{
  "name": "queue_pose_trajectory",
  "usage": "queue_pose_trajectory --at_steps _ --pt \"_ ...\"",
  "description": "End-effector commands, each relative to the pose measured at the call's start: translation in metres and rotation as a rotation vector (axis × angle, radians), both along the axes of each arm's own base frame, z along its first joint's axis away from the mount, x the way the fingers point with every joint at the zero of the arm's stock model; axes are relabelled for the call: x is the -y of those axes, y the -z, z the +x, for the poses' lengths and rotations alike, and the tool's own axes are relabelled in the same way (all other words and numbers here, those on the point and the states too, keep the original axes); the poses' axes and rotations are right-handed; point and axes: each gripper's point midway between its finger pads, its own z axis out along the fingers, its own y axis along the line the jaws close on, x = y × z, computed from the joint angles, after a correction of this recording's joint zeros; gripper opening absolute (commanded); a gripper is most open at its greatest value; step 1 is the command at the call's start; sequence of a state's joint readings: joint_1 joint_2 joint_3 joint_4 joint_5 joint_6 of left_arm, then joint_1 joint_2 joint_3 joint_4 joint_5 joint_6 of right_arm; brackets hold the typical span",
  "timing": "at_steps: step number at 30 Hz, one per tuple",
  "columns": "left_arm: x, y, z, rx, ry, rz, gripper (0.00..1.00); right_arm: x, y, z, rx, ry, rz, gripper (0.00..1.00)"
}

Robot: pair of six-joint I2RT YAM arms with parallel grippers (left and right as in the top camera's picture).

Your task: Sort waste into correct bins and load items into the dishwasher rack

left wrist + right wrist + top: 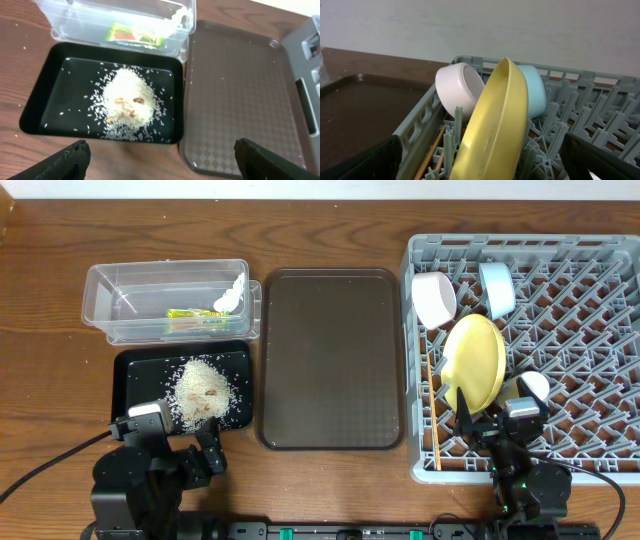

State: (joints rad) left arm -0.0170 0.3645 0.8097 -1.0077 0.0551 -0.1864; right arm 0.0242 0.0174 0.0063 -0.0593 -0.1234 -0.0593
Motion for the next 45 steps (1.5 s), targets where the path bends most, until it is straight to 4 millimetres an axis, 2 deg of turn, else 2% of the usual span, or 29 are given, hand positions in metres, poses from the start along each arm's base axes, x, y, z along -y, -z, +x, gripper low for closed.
queue_pose_trajectory --at_steps 1,11,20,23,29,45 --pt "-0.008 0.013 0.002 0.017 -0.037 0.023 0.95 -0.004 0.001 -0.001 -0.002 -0.022 -0.008 0.99" --pt "-0.008 0.051 0.047 0.297 -0.044 0.014 0.95 -0.004 0.001 -0.001 -0.002 -0.022 -0.008 0.99" --pt "-0.012 0.056 0.077 0.553 -0.071 0.016 0.95 -0.004 0.001 -0.001 -0.002 -0.022 -0.008 0.99" --pt "-0.013 0.06 0.081 0.584 -0.079 0.016 0.95 -0.004 0.001 -0.001 -0.002 -0.022 -0.008 0.99" --pt "-0.012 0.083 0.079 0.492 -0.071 0.018 0.95 -0.004 0.001 -0.001 -0.002 -0.022 -0.008 0.99" --pt "-0.011 0.083 0.079 0.491 -0.067 0.017 0.95 -0.004 0.001 -0.001 -0.002 -0.022 -0.008 0.99"
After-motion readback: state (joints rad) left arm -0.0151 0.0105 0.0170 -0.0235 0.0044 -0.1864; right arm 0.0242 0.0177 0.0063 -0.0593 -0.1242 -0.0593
